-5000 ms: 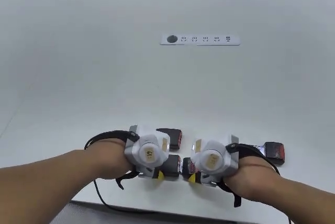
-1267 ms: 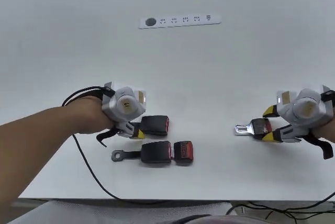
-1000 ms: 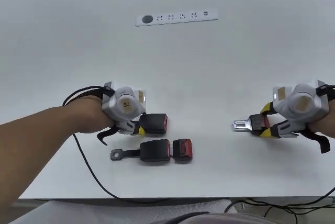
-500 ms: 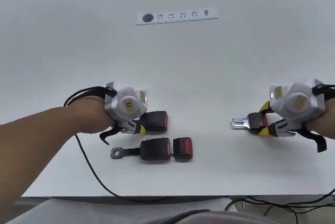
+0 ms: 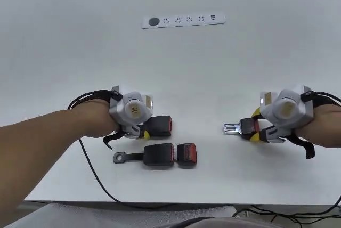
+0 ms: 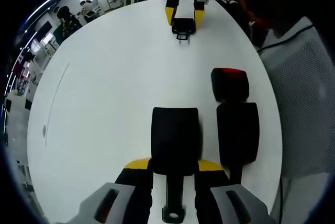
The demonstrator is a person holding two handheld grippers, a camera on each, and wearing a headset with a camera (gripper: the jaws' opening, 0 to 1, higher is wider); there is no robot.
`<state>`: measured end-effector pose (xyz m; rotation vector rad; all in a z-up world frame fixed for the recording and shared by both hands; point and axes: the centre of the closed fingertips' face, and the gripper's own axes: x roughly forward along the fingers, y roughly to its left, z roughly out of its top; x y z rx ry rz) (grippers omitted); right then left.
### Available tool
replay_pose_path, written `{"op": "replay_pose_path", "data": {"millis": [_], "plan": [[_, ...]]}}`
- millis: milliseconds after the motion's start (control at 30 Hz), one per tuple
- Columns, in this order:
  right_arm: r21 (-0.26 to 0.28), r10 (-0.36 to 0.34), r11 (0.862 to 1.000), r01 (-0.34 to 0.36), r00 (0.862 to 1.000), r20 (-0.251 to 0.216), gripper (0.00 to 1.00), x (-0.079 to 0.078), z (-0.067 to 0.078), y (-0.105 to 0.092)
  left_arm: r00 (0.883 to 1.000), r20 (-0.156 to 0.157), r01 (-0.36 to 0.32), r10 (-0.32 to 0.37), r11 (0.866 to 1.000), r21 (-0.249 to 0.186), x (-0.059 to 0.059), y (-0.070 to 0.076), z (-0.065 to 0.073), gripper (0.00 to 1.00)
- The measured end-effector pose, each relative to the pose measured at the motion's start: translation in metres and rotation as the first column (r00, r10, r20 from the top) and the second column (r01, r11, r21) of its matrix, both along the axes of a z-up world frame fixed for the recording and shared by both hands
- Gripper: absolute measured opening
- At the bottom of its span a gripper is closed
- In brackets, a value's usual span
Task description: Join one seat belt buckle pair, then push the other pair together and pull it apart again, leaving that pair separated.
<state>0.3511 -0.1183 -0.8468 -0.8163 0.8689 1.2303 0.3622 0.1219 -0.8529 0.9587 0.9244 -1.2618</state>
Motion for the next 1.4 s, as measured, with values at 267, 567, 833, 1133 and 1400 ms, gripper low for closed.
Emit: {"op": "replay_pose_path", "data": {"millis": [267, 567, 833, 1133, 1400], "plan": [[0.029, 0.012, 0.999, -0.012, 1.0, 0.005, 0.32, 0.007, -0.004, 0.037, 1.0, 0.005, 0.0, 0.0, 1.0, 0.009, 0.0, 0.0, -0.002, 0.31], [0.044, 0.031, 0.999, -0.032, 0.999, 0.012, 0.32, 0.007, -0.005, 0.078, 1.0, -0.003, 0.003, -0.003, 1.0, 0.003, 0.0, 0.001, -0.002, 0.31], [0.028, 0.069, 0.997, -0.069, 0.998, 0.01, 0.32, 0.013, -0.005, 0.108, 1.0, -0.008, -0.003, 0.003, 1.0, 0.006, -0.001, 0.001, -0.002, 0.31], [-0.007, 0.082, 0.997, -0.082, 0.997, -0.004, 0.32, 0.016, -0.006, 0.126, 1.0, -0.013, 0.0, 0.0, 1.0, 0.011, -0.001, 0.001, -0.001, 0.31], [0.029, 0.065, 0.997, -0.065, 0.998, -0.012, 0.32, 0.013, -0.003, 0.135, 1.0, -0.01, -0.009, 0.009, 1.0, 0.025, -0.001, 0.001, -0.001, 0.3]]}}
